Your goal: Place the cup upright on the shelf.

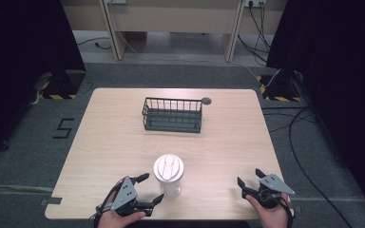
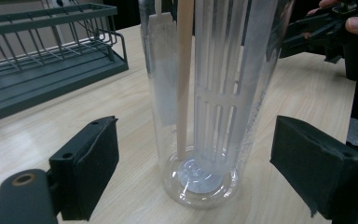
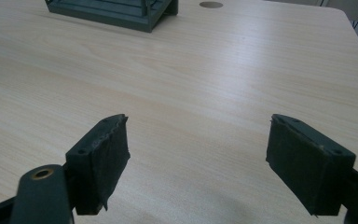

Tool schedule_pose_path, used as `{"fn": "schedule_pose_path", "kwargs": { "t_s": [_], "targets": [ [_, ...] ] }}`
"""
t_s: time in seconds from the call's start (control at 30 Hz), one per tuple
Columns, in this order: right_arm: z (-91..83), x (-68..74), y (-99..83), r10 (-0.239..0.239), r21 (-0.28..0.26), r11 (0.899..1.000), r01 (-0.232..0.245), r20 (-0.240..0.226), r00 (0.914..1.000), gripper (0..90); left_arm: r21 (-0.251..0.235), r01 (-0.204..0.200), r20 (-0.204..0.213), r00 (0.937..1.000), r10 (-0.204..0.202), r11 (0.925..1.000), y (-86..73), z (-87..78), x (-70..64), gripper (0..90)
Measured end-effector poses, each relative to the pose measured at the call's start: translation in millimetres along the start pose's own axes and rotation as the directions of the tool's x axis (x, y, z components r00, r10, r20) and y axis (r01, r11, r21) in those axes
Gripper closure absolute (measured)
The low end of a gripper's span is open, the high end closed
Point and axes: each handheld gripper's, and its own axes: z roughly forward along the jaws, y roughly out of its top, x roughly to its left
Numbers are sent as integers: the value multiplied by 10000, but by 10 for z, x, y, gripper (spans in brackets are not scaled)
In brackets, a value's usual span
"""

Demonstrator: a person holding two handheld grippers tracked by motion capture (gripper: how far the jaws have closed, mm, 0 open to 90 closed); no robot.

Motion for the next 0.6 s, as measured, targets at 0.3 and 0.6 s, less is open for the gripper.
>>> {"fn": "schedule_pose_path", "kwargs": {
  "t_s": [0.3,0.6],
  "targets": [
    [8,-1,3,-88,55,9999,88,-19,10000,216,163,-155,297,9994,150,9997,22,178,35,146],
    [10,2,5,-129,112,9999,130,-75,9999,221,225,-220,614,9979,206,9995,19,312,23,144]
  ]
}}
